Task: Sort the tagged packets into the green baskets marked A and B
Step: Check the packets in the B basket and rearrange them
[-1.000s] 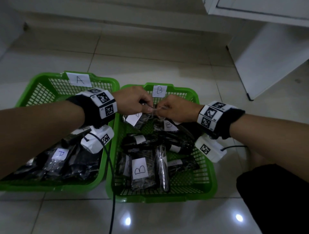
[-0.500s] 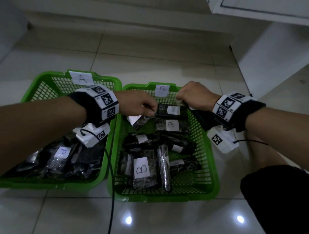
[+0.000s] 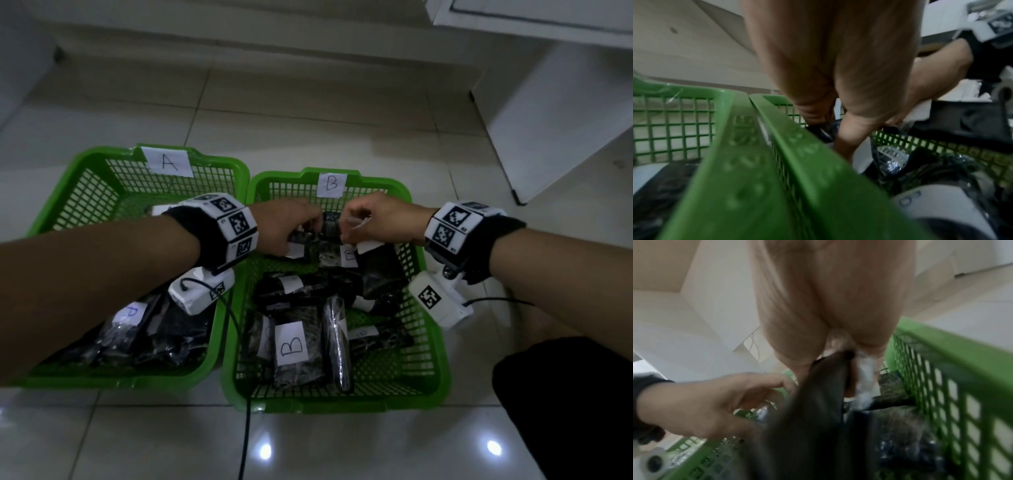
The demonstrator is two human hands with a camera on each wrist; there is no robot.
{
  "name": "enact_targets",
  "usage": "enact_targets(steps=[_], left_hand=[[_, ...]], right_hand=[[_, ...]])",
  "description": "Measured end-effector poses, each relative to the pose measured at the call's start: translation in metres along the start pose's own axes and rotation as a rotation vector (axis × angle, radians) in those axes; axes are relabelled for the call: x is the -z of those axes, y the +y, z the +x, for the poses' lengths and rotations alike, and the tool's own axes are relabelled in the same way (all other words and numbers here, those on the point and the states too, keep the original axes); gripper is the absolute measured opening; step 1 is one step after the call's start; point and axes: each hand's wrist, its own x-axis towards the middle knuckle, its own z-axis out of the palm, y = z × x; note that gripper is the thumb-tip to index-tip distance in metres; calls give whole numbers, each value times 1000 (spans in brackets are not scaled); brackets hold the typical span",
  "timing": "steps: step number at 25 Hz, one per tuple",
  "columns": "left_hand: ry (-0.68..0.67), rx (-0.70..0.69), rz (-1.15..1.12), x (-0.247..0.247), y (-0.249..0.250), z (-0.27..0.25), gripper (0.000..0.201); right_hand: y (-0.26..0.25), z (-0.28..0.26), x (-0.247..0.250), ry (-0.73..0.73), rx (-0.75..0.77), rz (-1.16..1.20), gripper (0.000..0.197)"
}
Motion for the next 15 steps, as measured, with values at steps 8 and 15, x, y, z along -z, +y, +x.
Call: enact_targets(steps=[8, 15], left_hand=[[-119, 77, 176, -1, 8, -2, 52], [137, 138, -598, 22, 37, 5, 31]], right_hand=[[8, -5, -3, -12, -39, 47, 27], [-3, -10, -8, 41, 51, 107, 39]])
